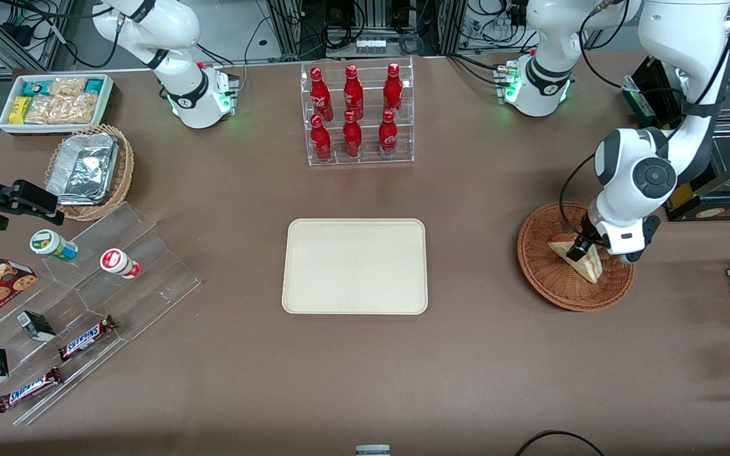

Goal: Place sandwich from basket to tray
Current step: 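Close the left gripper on the wrapped sandwich in the basket, then lift the sandwich and carry it with the left gripper over the tray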

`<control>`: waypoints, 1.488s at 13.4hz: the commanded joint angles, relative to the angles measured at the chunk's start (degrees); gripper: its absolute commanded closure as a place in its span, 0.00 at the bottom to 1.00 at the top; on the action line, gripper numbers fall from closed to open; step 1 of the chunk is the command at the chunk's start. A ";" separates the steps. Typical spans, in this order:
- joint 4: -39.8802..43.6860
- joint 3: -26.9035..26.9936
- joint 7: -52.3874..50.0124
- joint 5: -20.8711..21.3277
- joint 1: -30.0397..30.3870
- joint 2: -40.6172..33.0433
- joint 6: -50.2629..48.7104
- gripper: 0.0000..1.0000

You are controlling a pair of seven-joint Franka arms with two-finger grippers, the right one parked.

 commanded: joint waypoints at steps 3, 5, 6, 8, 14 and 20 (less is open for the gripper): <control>4.32 -0.54 -0.45 1.15 -0.50 -3.68 -8.37 1.00; 11.34 -0.80 -0.45 1.15 -3.12 -4.20 -19.34 1.00; 15.38 -0.81 -0.54 1.06 -5.40 -4.30 -25.75 1.00; 22.77 -0.81 -0.63 0.71 -9.01 -4.73 -35.18 1.00; 36.85 -0.89 2.08 -3.06 -18.85 -5.00 -44.27 1.00; 40.21 -0.89 9.65 -4.39 -29.84 -0.88 -41.91 1.00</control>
